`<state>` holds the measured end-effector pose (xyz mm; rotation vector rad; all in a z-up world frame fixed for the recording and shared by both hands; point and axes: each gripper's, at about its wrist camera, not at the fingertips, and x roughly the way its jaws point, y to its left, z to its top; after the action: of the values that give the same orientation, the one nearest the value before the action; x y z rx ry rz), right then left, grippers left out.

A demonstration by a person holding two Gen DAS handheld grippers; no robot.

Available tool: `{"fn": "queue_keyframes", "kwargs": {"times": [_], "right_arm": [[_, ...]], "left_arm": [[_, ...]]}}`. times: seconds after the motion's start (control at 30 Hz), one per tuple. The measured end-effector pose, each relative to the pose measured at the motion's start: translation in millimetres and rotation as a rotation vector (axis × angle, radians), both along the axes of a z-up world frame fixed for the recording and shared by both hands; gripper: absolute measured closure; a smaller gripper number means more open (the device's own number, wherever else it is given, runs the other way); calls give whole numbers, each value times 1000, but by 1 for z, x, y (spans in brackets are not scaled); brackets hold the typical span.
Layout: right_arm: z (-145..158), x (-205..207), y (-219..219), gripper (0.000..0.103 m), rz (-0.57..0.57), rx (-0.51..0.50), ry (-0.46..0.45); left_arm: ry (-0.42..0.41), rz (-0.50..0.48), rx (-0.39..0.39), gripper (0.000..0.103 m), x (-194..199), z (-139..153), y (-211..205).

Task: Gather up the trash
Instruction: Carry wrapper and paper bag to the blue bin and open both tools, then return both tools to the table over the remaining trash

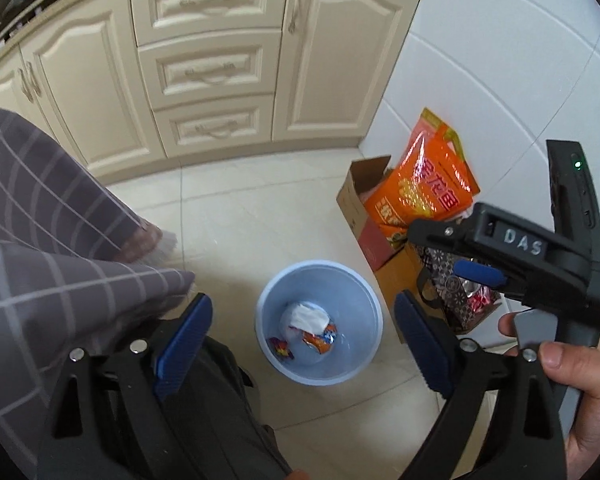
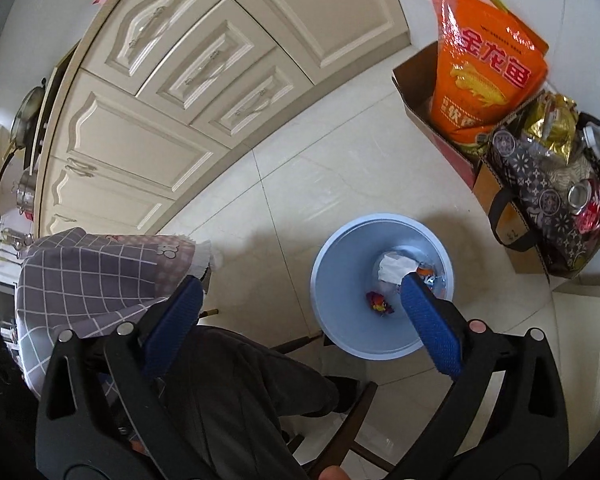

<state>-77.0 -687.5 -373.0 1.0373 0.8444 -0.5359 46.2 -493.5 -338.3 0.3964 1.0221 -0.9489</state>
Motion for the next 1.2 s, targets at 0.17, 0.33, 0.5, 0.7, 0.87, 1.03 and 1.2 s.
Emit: {"fn": "queue_keyframes", "kwargs": {"times": [0.17, 0.33, 0.5, 0.7, 0.87, 1.03, 1.2], "right_arm": [[29, 6, 11, 6, 27, -56, -32], [77, 15, 28, 6, 60, -134, -99], [131, 30, 52, 6, 124, -228, -175], [188, 58, 94, 6, 227, -330, -258], [225, 88, 140, 6, 336, -398, -318], [248, 117, 186, 6, 440, -446, -359], [260, 140, 226, 6, 517, -472, -381]], "left_arm": [[-65, 4, -57, 13, -8, 38, 14], [-134, 23, -121, 11, -14, 79, 32], [-205, 83, -192, 10, -11, 125, 66], [-278, 172, -245, 9, 2, 166, 113], [-353, 282, -278, 9, 17, 198, 166], [-408, 402, -299, 8, 35, 218, 223], [-447, 511, -303, 8, 46, 226, 274]]}}
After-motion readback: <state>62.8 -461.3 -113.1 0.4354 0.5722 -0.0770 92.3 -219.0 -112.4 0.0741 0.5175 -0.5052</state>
